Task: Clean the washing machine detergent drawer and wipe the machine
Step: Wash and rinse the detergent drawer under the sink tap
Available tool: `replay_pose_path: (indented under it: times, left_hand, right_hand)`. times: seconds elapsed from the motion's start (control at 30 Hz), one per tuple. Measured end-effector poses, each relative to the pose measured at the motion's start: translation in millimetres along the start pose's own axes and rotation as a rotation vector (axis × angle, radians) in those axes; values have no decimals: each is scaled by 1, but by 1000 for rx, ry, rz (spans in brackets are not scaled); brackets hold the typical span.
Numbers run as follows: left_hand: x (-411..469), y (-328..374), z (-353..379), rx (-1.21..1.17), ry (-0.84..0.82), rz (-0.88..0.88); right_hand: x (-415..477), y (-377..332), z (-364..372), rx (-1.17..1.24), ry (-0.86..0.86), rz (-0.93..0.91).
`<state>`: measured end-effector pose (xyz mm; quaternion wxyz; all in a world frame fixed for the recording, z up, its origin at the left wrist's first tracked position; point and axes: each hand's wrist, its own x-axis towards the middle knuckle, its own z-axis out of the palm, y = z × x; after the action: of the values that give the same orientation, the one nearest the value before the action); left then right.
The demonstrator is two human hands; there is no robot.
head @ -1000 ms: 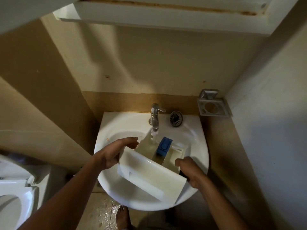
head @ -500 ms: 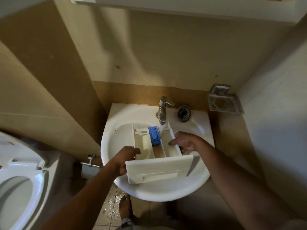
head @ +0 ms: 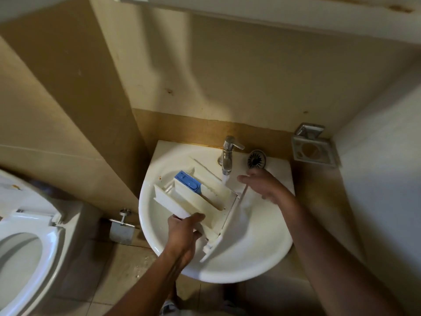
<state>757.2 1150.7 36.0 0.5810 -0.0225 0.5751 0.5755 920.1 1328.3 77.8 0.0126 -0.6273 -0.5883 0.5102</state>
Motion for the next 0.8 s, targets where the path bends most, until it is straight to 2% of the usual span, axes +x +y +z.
replay_pose_path:
  times: [0.07, 0.17, 0.3, 0.43, 0.57, 0.73, 0.8]
  left_hand:
    - [0, -3, 11, -66, 14, 20]
    - [3, -12, 29, -108, 11, 19]
    - [1, -26, 39, -111, -30, -46]
    - [-9, -24, 26, -28, -156, -119]
    - [-6, -9, -18, -243, -252, -243]
    - [-1, 13, -70, -410, -656, -275]
    - [-5, 22, -67, -355, -557, -324]
  right_hand:
    - [-10, 11, 10, 187, 8, 96]
    - [-20, 24, 32, 245, -65, 228]
    - [-16, 27, 36, 265, -3, 184]
    - [-13, 24, 19, 142, 16, 168]
    - [-11, 34, 10, 92, -69, 142]
    - [2, 37, 2, -145, -201, 82]
    - [10, 33, -1, -256, -250, 30]
